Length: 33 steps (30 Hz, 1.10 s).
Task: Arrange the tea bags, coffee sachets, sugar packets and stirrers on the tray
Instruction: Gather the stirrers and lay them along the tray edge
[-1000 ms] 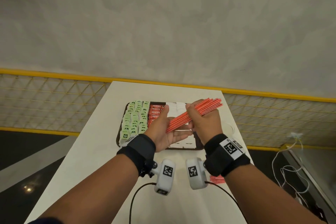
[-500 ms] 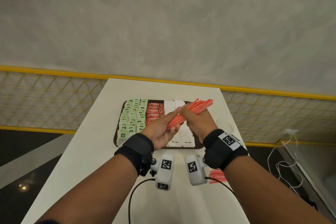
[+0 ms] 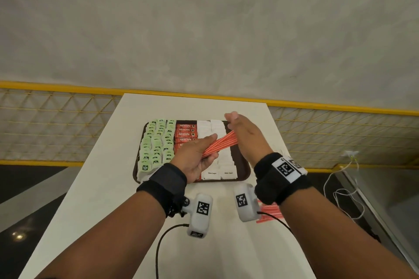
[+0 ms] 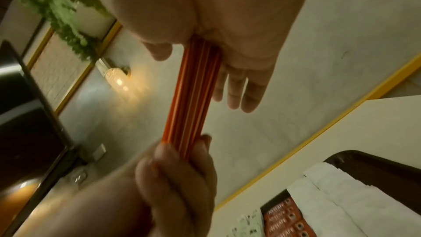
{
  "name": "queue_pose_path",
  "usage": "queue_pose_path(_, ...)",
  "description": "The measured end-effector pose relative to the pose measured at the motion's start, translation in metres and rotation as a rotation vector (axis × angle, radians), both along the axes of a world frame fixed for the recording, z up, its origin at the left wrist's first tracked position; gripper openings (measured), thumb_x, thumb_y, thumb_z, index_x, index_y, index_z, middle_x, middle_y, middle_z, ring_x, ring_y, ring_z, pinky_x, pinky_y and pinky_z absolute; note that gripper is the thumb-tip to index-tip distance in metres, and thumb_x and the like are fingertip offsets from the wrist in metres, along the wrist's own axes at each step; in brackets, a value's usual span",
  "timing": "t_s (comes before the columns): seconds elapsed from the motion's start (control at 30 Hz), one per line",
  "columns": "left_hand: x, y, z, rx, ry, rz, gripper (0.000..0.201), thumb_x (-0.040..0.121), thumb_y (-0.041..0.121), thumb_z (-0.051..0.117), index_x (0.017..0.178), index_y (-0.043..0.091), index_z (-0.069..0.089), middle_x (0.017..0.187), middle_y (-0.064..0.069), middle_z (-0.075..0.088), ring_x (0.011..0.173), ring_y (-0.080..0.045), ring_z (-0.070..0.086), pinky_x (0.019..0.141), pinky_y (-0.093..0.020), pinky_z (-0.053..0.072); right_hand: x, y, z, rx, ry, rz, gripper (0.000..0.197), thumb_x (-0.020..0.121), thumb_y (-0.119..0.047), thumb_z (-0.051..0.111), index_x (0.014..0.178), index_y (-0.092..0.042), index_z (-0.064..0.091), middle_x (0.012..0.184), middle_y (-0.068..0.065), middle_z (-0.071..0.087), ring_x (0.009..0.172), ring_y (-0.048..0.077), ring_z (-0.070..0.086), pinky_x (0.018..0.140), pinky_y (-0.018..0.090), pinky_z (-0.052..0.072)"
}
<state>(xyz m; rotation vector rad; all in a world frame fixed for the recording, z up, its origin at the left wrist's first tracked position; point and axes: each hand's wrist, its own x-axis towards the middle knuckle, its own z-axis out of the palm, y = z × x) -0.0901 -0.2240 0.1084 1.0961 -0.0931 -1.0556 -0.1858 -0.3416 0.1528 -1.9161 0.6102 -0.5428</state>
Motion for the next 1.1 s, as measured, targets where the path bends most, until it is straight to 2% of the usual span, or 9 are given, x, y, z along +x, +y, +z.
queue_pose_path(0.2,0.008,0.002,0.000,0.009,-0.094,0.044,0.021,0.092,0.025,0.067,0.099,0.006,0.066,0.066,-0.002,0.064,0.052,-0.006,0.059,0.040,-0.011,0.046,0.000,-0.002,-0.005,0.133,-0.074,-0.071,0.049,0.098,-0.060,0.032,0.131,-0.030,0.052,0.121,-0.015,0.058,0.117,0.007,0.056,0.107,0.039,0.043)
queue_pose_path(0.37,0.007,0.002,0.004,0.037,-0.181,0.083,0.024,0.091,0.023,0.070,0.103,0.002,0.067,0.076,-0.004,0.068,0.056,-0.009,0.063,0.043,-0.013,0.048,0.008,0.004,-0.008,0.012,0.018,0.014,0.042,0.102,-0.046,0.036,0.125,-0.020,0.061,0.123,-0.001,0.063,0.112,0.010,0.058,0.101,0.031,0.044)
queue_pose_path(0.43,0.008,0.003,0.004,0.027,-0.228,0.099,0.024,0.091,0.022,0.069,0.104,0.001,0.066,0.081,-0.005,0.069,0.057,-0.010,0.064,0.042,-0.013,0.046,0.009,0.002,-0.008,0.033,0.038,0.025,0.037,0.099,-0.049,0.044,0.117,-0.021,0.060,0.111,0.004,0.067,0.094,0.014,0.067,0.085,0.030,0.056)
queue_pose_path(0.5,0.009,0.005,0.003,0.016,-0.290,0.110,0.025,0.092,0.021,0.068,0.103,-0.001,0.067,0.085,-0.006,0.070,0.059,-0.011,0.065,0.044,-0.014,0.046,0.009,0.004,-0.009,-0.002,0.071,-0.023,0.031,0.094,-0.052,0.051,0.101,-0.022,0.059,0.088,0.005,0.069,0.064,0.012,0.069,0.063,0.028,0.057)
queue_pose_path(0.6,0.007,0.005,0.005,0.015,-0.354,0.096,0.025,0.094,0.024,0.065,0.101,0.000,0.068,0.087,-0.009,0.069,0.063,-0.013,0.067,0.047,-0.016,0.048,0.011,0.007,-0.013,-0.111,0.039,-0.158,0.034,0.092,-0.044,0.059,0.081,-0.012,0.058,0.062,0.004,0.063,0.042,0.009,0.056,0.055,0.028,0.050)
queue_pose_path(0.73,0.009,0.007,0.011,0.043,-0.220,0.032,0.026,0.099,0.033,0.056,0.105,0.008,0.063,0.078,-0.007,0.068,0.061,-0.014,0.065,0.043,-0.017,0.047,0.013,0.008,-0.009,-0.105,-0.083,-0.180,0.035,0.089,-0.033,0.068,0.069,-0.008,0.054,0.050,0.003,0.055,0.039,0.011,0.048,0.049,0.024,0.043)
queue_pose_path(0.87,0.016,0.010,0.012,0.163,0.048,-0.088,0.042,0.099,0.041,0.053,0.112,0.003,0.061,0.075,-0.010,0.067,0.051,-0.013,0.061,0.037,-0.016,0.047,0.014,0.013,-0.002,-0.319,-0.079,-0.094,0.030,0.089,-0.028,0.067,0.070,-0.008,0.057,0.060,0.000,0.056,0.050,0.009,0.051,0.048,0.022,0.045)
queue_pose_path(0.97,0.024,0.018,0.010,0.246,0.167,-0.303,0.055,0.096,0.053,0.049,0.098,0.000,0.065,0.075,-0.010,0.067,0.040,-0.009,0.052,0.031,-0.014,0.040,0.018,0.017,0.000,-0.511,-0.073,-0.024,0.025,0.086,-0.024,0.069,0.068,-0.012,0.058,0.066,-0.004,0.056,0.064,0.011,0.052,0.059,0.021,0.043)
queue_pose_path(1.1,0.037,0.028,0.004,0.188,0.277,-0.452,0.048,0.095,0.050,0.049,0.087,0.003,0.061,0.064,-0.003,0.056,0.031,-0.002,0.036,0.026,-0.011,0.026,0.022,0.024,-0.002,-0.605,-0.101,0.052,0.025,0.085,-0.022,0.071,0.068,-0.010,0.059,0.062,-0.006,0.050,0.060,0.010,0.048,0.059,0.026,0.043)
